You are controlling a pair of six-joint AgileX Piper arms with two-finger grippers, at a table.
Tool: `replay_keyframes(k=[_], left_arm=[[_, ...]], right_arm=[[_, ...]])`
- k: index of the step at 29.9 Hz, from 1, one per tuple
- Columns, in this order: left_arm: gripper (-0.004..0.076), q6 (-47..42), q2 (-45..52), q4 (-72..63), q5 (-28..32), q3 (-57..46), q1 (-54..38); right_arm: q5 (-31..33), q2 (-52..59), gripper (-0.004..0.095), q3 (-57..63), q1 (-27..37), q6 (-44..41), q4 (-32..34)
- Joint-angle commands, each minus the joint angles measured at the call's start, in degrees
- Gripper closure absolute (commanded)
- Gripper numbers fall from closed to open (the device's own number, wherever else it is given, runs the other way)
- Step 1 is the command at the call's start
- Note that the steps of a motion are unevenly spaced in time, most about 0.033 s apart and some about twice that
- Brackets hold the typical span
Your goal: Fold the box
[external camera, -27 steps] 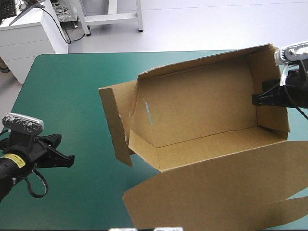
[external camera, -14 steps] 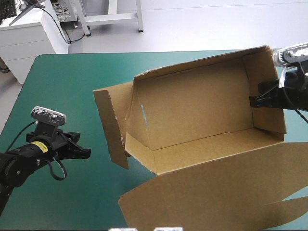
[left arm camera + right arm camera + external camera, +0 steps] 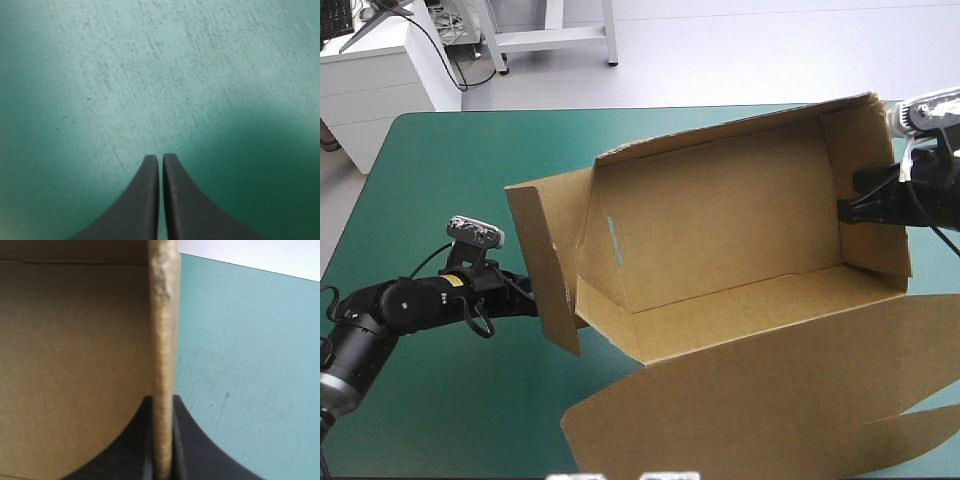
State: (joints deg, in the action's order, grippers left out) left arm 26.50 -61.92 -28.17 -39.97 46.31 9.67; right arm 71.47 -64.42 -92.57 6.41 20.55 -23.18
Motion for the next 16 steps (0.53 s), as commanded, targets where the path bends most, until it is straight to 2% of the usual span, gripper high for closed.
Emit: replay_keyframes(k=[1,6,11,16], left_arm=[[0.0707,12.43,-1.39,-14.48,-0.35,1.41,-4.92],[0.0707,30.75,-4.9,-35.62,-15.57,1.41,-17.98],[0.0709,41.1,-8.38,-47.42,-29.48,1.15,-27.39],[0.0707,41.55,-11.67,-52.0,-31.48,-0.76,-28.9]], right_arm=[[0.22,0.82,0.0927,-1.15,0.34,-0.09,-2.64],[0.22,0.82,0.0927,-1.15,0.34,-0.09,-2.64],[0.22,0.82,0.0927,-1.15,0.34,-0.09,-2.64],[0.22,0.82,0.0927,-1.15,0.34,-0.09,-2.74]])
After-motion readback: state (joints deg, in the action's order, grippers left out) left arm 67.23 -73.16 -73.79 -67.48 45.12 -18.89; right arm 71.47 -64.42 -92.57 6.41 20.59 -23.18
